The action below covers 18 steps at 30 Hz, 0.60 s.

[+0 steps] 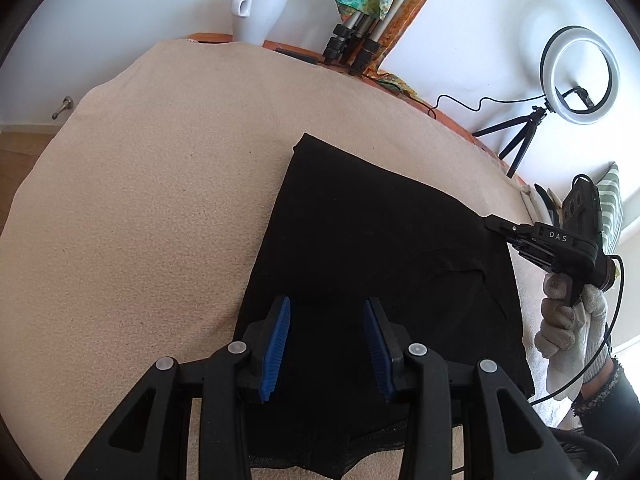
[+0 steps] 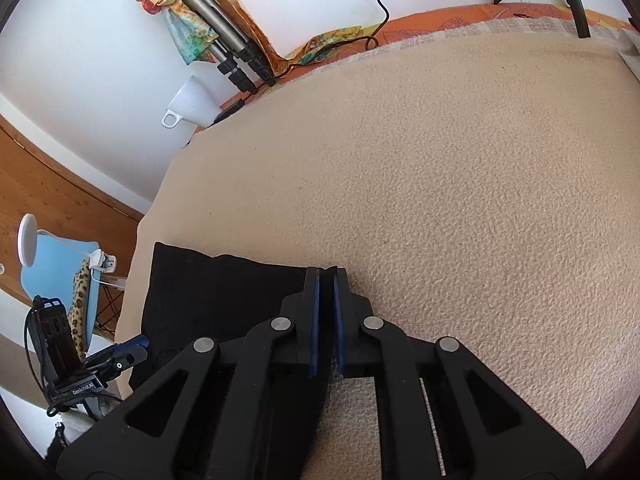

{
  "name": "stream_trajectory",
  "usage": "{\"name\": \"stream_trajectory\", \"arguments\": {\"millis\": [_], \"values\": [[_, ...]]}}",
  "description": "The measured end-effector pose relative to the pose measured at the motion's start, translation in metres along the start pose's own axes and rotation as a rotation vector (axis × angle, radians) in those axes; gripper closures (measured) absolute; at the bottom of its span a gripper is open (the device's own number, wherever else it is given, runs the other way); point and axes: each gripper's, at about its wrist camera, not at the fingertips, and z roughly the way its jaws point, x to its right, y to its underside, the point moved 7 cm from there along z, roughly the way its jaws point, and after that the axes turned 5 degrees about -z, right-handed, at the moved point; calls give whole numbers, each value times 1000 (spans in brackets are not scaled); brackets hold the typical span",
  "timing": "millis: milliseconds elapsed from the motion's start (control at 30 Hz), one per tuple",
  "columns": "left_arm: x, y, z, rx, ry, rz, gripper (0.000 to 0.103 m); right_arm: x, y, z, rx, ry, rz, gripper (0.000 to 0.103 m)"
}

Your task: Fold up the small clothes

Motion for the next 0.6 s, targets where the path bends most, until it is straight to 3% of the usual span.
{"name": "stream_trajectory", "arguments": {"millis": [67,300,433,600], "values": [[-2,-1,-5,12,-5,-3,61,1,-2,-4,0,-30,27,89],[-20,-2,-30,60,9,-41,51,9,7,-28,4,-88,65,86],[-38,3,-44,73,51,-128,46,13,17,-38,-7,-126,93,69],[-56,20,-49,51,122,-283,39,15,24,-45,-7,-129,100,67]]}}
